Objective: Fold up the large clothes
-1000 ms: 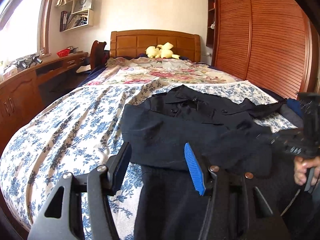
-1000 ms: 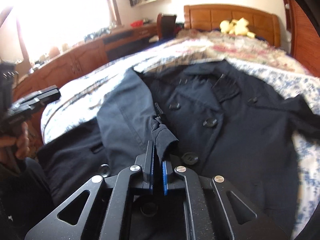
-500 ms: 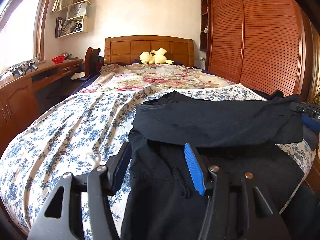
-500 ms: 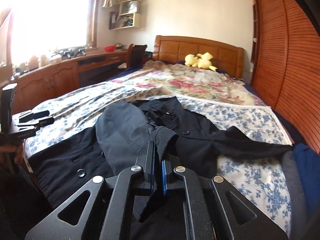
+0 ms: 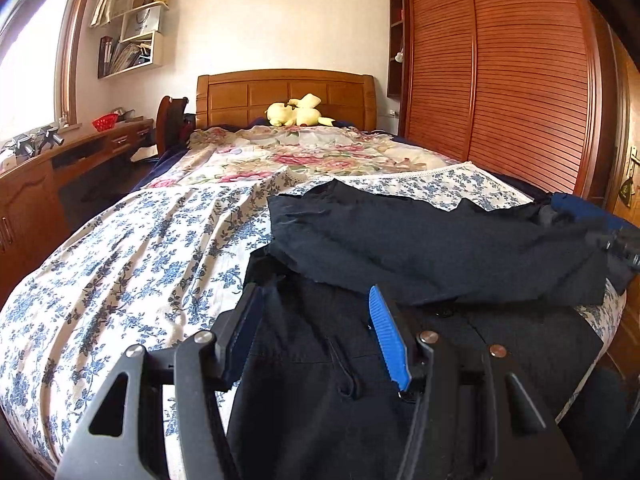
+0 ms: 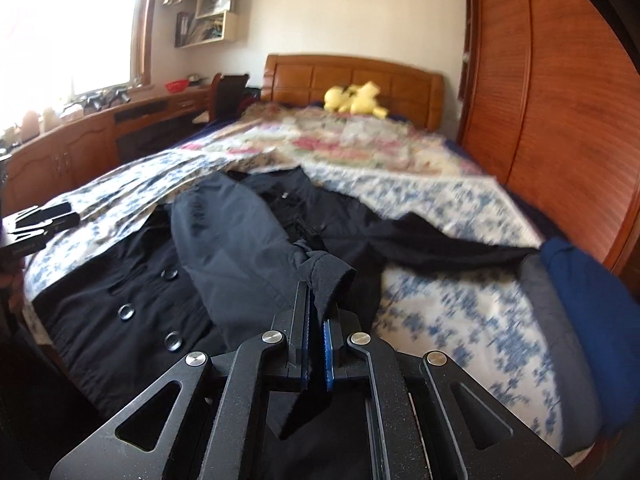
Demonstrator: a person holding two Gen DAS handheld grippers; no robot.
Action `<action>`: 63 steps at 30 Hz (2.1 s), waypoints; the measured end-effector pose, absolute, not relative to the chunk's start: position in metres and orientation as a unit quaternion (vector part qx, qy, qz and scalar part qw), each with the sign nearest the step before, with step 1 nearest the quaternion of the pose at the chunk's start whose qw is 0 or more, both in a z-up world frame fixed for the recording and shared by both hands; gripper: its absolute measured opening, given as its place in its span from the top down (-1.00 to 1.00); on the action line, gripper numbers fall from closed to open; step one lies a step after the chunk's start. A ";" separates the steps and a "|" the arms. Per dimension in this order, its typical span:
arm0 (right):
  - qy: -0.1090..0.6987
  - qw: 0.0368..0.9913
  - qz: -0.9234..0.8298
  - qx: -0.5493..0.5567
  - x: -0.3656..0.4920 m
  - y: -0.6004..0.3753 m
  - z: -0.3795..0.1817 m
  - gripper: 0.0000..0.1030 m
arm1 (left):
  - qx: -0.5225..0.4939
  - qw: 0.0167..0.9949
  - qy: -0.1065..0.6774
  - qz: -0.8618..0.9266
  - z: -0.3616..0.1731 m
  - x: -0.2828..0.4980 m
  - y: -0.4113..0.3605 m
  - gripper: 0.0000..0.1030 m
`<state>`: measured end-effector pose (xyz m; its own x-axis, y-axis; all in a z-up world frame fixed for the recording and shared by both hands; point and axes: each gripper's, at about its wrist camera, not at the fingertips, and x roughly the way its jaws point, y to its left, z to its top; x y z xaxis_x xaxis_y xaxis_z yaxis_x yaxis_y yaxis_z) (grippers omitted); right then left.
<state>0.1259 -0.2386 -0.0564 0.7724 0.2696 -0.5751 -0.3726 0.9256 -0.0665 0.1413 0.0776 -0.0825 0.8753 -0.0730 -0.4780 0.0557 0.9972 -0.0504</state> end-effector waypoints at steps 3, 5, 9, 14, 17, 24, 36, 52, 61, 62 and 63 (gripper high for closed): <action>0.327 0.923 0.176 -0.105 0.131 -0.231 -0.078 0.95 | -0.014 0.968 0.249 -0.037 -0.083 0.141 0.073 -0.06; 0.349 0.913 0.182 -0.107 0.133 -0.226 -0.094 0.95 | -0.011 0.968 0.249 -0.041 -0.084 0.141 0.068 -0.06; 0.366 0.908 0.165 -0.122 0.138 -0.223 -0.114 0.85 | -0.011 0.967 0.251 -0.050 -0.083 0.145 0.059 -0.06; 0.359 0.913 0.147 -0.124 0.139 -0.232 -0.113 0.06 | -0.011 0.967 0.244 -0.069 -0.076 0.149 0.039 -0.06; 0.350 0.918 0.146 -0.114 0.142 -0.236 -0.104 -0.01 | -0.007 0.969 0.234 -0.080 -0.071 0.150 0.027 -0.07; 0.350 0.910 0.194 -0.103 0.154 -0.221 -0.107 -0.01 | -0.015 0.967 0.234 -0.101 -0.069 0.159 0.009 -0.12; 0.440 0.867 0.207 -0.110 0.188 -0.209 -0.184 -0.01 | -0.012 0.962 0.247 -0.116 -0.073 0.169 -0.007 -0.13; 0.440 0.867 0.206 -0.113 0.181 -0.218 -0.162 -0.09 | -0.002 0.959 0.258 -0.121 -0.081 0.176 -0.020 -0.13; 0.402 0.891 0.182 -0.105 0.201 -0.255 -0.117 -0.32 | -0.003 0.958 0.262 -0.116 -0.082 0.173 -0.016 -0.13; 0.400 0.893 0.178 -0.104 0.207 -0.259 -0.116 -0.32 | -0.004 0.958 0.261 -0.117 -0.082 0.173 -0.015 -0.13; 0.398 0.895 0.173 -0.104 0.215 -0.265 -0.114 -0.32 | -0.005 0.958 0.261 -0.117 -0.082 0.173 -0.014 -0.13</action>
